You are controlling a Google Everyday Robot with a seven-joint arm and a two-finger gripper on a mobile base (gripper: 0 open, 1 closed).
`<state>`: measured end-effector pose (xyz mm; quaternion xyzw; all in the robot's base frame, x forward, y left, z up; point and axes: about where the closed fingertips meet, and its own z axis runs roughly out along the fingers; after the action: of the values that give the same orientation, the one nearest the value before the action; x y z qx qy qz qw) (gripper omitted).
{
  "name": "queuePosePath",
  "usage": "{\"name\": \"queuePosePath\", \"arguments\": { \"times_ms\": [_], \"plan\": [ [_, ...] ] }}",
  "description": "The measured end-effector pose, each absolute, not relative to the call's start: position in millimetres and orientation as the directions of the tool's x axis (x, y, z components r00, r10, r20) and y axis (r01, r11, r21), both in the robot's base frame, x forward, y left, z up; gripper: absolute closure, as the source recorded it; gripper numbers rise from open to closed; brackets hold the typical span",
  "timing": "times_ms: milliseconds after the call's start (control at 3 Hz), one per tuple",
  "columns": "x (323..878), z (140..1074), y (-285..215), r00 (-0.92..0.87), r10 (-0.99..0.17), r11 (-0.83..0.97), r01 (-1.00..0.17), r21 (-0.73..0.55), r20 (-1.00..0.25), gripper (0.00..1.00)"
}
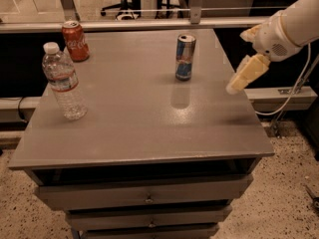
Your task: Pick redbull can
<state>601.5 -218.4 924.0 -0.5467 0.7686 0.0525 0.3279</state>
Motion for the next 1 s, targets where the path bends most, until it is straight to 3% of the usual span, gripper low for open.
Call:
{"name": "queuePosePath", "arguments": {
  "times_ms": [333, 1000],
  "plan": [
    [638, 914, -211, -0.161, -0.750, 0.414, -0.871, -0.265, -0.642, 0.00],
    [709, 886, -158, -0.122, -0.518, 0.428, -0.894, -0.133, -0.846, 0.00]
  ]
}}
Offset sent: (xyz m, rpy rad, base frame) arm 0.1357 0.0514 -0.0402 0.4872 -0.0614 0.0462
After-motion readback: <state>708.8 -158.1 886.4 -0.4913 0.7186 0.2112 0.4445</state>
